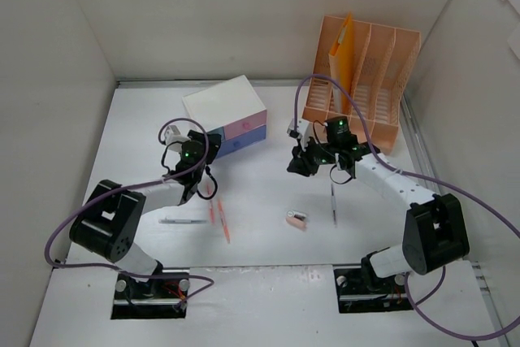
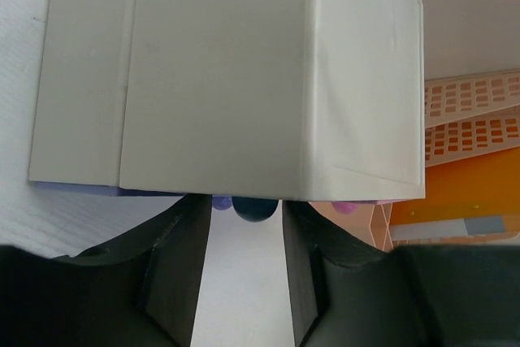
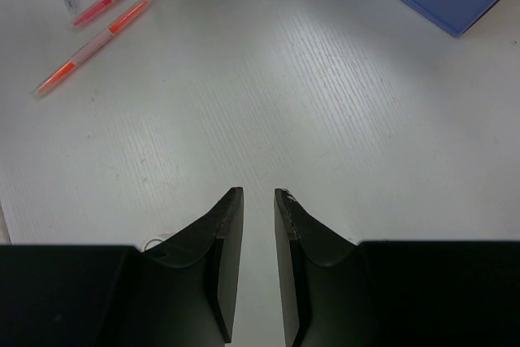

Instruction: Organize the desk

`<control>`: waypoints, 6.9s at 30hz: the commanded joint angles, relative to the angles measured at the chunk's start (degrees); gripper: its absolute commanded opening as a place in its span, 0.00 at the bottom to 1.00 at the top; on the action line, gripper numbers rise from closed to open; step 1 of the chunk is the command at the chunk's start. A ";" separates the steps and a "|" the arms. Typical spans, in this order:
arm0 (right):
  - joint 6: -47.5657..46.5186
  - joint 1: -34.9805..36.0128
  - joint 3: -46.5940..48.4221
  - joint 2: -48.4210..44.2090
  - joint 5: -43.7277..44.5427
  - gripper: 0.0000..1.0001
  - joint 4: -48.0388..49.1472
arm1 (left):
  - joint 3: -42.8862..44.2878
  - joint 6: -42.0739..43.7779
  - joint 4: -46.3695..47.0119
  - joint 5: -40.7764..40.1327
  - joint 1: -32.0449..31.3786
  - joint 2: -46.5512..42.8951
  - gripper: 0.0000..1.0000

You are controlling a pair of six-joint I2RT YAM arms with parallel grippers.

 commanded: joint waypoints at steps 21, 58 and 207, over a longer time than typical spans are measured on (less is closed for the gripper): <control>-1.74 -0.58 -0.88 -3.20 0.96 0.20 2.70 | -0.58 6.40 8.19 -3.14 -5.54 -3.96 0.10; -3.76 -0.67 -2.63 -7.25 4.39 0.59 -0.82 | -4.10 1.30 -8.23 -6.65 -19.87 -16.51 0.66; -42.17 16.82 36.75 21.05 0.33 0.00 -22.26 | -1.99 -6.34 -87.17 -11.49 -26.81 -61.70 0.63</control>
